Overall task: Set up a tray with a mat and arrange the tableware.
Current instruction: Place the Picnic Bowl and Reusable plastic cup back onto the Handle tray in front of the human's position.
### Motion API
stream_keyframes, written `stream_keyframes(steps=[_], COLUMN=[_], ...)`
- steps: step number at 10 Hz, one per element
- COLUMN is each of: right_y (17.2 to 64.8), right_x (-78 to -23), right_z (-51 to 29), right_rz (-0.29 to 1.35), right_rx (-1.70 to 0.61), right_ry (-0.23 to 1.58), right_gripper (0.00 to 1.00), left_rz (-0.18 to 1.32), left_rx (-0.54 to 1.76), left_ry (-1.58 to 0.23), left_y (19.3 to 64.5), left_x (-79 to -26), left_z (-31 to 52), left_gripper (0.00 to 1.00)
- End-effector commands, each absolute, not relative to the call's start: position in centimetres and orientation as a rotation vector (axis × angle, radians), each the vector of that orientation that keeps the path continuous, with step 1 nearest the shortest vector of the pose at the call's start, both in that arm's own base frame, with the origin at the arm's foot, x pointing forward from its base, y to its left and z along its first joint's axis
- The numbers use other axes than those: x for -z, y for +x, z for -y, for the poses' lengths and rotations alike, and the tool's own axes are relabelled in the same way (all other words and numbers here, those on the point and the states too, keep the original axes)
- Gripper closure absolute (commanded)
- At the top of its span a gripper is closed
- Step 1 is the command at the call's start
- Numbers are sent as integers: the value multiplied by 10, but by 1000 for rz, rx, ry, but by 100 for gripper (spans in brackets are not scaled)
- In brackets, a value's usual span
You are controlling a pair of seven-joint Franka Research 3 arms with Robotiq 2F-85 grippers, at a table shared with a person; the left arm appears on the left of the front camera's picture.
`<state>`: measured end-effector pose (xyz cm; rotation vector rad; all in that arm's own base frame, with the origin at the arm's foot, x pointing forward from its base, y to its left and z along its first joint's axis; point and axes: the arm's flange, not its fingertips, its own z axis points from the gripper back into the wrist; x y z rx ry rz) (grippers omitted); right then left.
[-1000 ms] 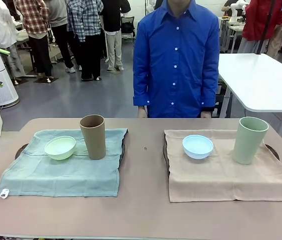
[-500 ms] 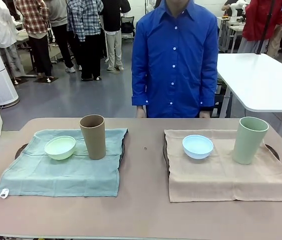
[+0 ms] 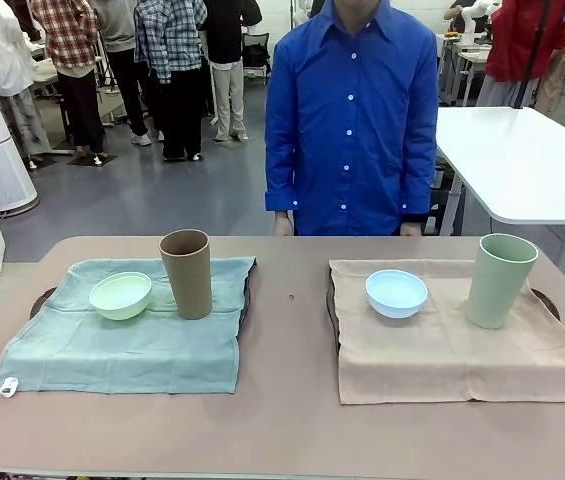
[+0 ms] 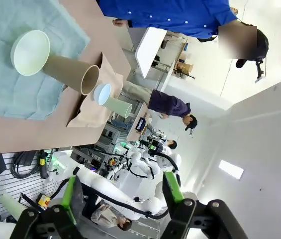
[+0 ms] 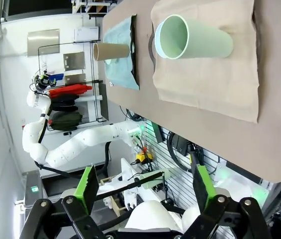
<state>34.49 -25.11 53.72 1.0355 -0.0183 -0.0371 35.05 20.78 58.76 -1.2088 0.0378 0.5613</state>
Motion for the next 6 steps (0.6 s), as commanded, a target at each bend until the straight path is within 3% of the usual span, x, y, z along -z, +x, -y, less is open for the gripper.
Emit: stream_keyframes(steps=[1, 6], right_y=[344, 344], right_x=[-538, -538], right_z=[250, 250], right_rz=[16, 16], right_rx=[33, 33], right_ry=[1039, 1039], right_gripper=[0, 0], left_rz=[-54, -54], left_rx=[-566, -566], left_ry=[-1213, -1213], left_y=[351, 351], left_x=[-579, -579], left_z=[-203, -203], left_gripper=[15, 15])
